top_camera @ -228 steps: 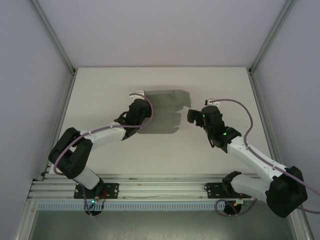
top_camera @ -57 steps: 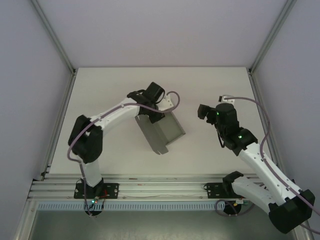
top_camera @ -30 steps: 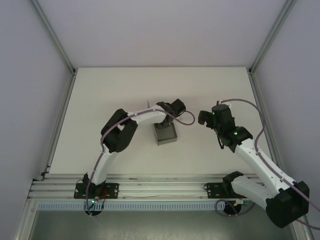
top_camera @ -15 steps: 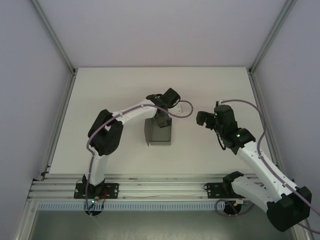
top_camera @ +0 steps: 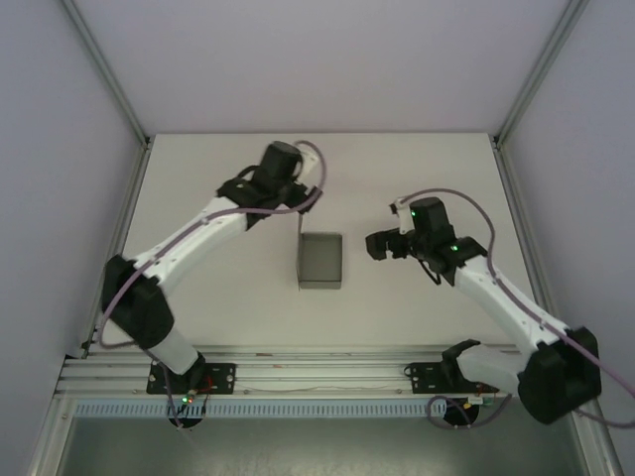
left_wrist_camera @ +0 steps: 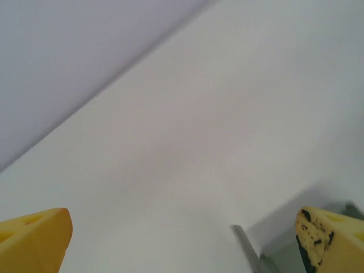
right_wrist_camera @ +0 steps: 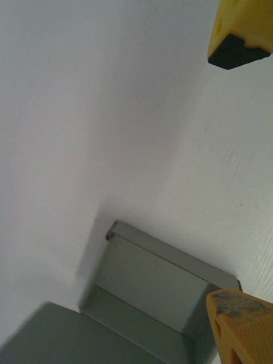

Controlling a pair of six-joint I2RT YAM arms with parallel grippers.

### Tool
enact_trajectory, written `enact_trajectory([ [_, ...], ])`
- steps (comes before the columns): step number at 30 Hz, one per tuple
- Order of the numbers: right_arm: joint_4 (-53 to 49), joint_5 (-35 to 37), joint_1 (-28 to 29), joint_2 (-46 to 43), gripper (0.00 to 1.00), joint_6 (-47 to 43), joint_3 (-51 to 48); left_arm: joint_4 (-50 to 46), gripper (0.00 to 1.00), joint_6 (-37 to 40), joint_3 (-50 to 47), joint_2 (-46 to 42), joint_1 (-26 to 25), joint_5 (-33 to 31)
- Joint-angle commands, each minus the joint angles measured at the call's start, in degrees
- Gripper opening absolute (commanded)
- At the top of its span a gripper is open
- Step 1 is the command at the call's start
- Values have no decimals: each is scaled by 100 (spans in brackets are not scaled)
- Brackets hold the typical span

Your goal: Assemble paper box

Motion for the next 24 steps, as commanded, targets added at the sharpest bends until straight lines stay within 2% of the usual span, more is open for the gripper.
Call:
enact_trajectory([
  [1,313,-1130,32,849,99,-1700,681,475,100,-1844,-676,-573,427,-43],
  [5,117,-1645,293,2557,92,-2296,1821,625,100,-2794,-1688,-1004,1002,-33],
  [7,-301,-1639,487,3368,88,-2580,2499,710,100,-3016,-2181,-1112,1230,176],
  [11,-890,-1862,711,4421,77,-2904,3479,854,100,-3254,-2963,-1438,1437,399],
  [14,-894,-1605,808,4876,59,-2798,3849,853,100,-3335,-3302,-1736,1509,335],
  [18,-662,-1142,870,5113,42,-2272,4005,834,100,-3376,-3553,-2117,1524,100],
  [21,-115,-703,904,4889,30,-1610,3653,922,100,-3409,-3648,-2321,1531,-23],
  [24,609,78,983,4529,21,-632,3095,947,100,-3449,-3625,-2410,1532,-46],
])
